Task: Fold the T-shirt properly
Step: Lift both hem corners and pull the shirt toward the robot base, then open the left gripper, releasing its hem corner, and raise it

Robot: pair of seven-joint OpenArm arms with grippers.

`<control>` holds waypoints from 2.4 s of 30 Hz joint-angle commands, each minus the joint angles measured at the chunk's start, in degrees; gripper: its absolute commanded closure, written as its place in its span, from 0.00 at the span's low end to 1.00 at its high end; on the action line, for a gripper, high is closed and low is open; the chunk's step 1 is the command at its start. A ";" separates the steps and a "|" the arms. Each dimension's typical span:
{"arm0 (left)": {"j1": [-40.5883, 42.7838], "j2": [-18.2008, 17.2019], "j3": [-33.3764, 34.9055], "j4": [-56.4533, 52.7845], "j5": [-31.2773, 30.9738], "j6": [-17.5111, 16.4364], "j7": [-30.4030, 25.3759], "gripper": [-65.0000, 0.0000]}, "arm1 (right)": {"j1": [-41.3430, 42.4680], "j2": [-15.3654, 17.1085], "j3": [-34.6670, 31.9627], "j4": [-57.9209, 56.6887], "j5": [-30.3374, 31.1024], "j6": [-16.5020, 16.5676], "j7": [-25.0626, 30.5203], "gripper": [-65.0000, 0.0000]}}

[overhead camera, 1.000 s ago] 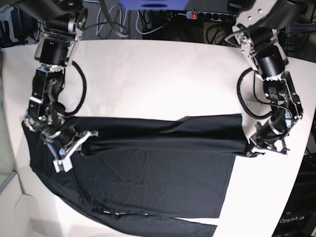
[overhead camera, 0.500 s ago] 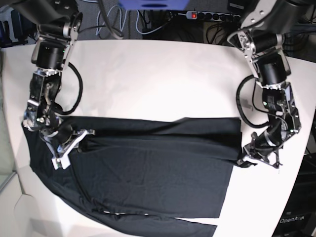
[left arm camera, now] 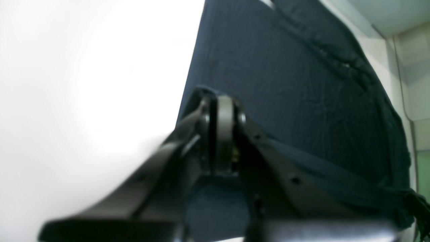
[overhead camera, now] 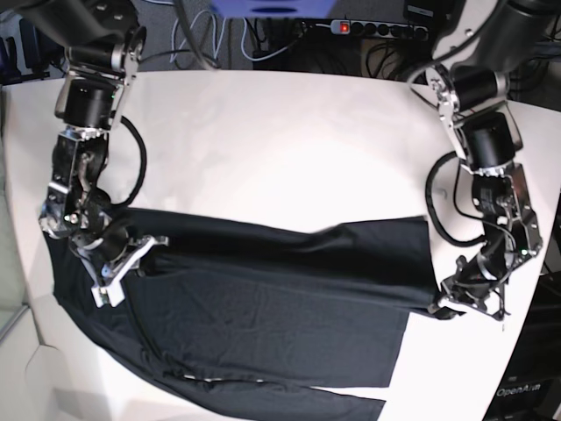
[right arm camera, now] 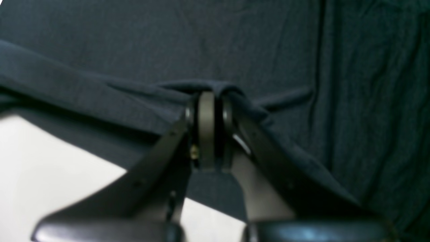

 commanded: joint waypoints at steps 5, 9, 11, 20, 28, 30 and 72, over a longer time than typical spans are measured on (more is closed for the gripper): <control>-1.87 -0.58 0.32 1.05 0.28 -0.40 -1.63 1.00 | 1.25 0.56 -0.61 0.86 0.79 0.37 1.32 0.98; -1.87 -0.58 3.31 1.05 0.37 -0.40 -1.63 1.00 | 1.43 0.56 -0.61 0.77 0.79 0.37 1.41 0.98; -1.70 -0.58 4.01 1.05 0.28 -0.40 -1.72 1.00 | 1.52 0.65 -0.61 0.77 0.79 0.37 1.41 0.98; -0.64 1.01 4.01 0.96 0.46 -0.40 -2.07 1.00 | 3.01 2.32 -0.61 -0.55 0.79 0.37 1.32 0.96; 1.03 0.92 4.10 0.96 0.46 -0.40 -1.98 0.97 | 3.19 2.41 -0.43 -1.95 0.79 0.37 1.23 0.56; 1.56 0.92 3.84 0.96 0.46 -0.40 -1.98 0.86 | 3.10 2.32 -0.43 -1.95 0.79 0.37 1.32 0.50; 6.48 2.41 8.23 0.87 0.54 -1.01 -4.44 1.00 | -0.59 12.60 -0.43 -13.21 0.79 0.37 12.49 0.96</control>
